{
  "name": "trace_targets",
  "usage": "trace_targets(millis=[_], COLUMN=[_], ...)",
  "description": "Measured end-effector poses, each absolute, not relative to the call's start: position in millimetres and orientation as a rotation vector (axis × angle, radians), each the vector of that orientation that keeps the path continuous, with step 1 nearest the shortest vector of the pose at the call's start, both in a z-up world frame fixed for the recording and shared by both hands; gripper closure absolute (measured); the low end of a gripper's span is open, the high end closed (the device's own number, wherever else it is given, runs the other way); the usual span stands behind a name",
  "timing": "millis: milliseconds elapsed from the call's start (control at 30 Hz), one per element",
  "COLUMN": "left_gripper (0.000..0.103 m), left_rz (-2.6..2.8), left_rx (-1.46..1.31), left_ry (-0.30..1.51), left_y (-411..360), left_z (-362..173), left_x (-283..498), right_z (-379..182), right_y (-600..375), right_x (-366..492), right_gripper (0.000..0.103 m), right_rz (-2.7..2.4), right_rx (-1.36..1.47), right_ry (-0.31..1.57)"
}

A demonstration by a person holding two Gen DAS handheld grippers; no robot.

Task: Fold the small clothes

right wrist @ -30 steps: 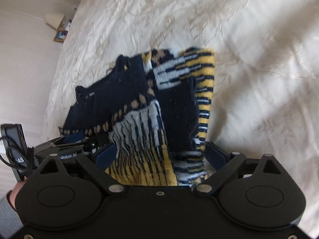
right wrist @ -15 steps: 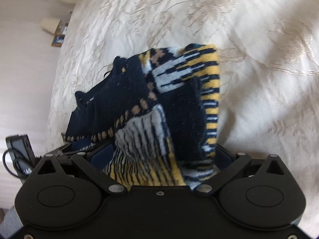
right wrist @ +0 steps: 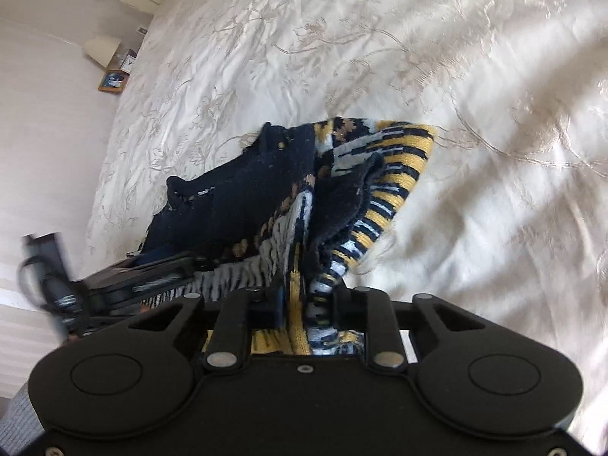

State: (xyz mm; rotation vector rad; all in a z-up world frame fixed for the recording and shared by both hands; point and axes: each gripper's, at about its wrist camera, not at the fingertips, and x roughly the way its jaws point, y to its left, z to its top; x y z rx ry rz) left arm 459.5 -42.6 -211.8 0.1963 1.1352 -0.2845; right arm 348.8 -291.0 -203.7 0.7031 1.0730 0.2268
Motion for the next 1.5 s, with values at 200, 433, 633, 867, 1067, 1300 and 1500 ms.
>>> trace_targets(millis=[200, 433, 633, 867, 1067, 1300, 1500], left_gripper=[0.010, 0.010, 0.010, 0.010, 0.010, 0.010, 0.010], left_rz=[-0.322, -0.234, -0.151, -0.084, -0.076, -0.088, -0.112], left_rx=[0.142, -0.013, -0.064, -0.121, -0.165, -0.213, -0.194], left_ry=[1.125, 1.041, 1.052, 1.098, 1.105, 1.115, 1.112], left_y=[-24, 59, 141, 210, 236, 248, 248], left_z=[-203, -160, -154, -167, -172, -177, -172], left_x=[462, 426, 393, 373, 369, 363, 369], right_z=[-160, -121, -123, -161, -170, -142, -167], right_y=[-254, -183, -102, -14, 21, 37, 67], right_x=[355, 376, 396, 417, 410, 394, 396], right_gripper=[0.073, 0.074, 0.074, 0.074, 0.074, 0.073, 0.045], right_rz=[0.229, 0.260, 0.299, 0.317, 0.291, 0.271, 0.351], right_rx=[0.618, 0.519, 0.447, 0.355, 0.262, 0.150, 0.145], right_ry=[1.058, 1.062, 1.091, 1.181, 1.186, 1.130, 1.177])
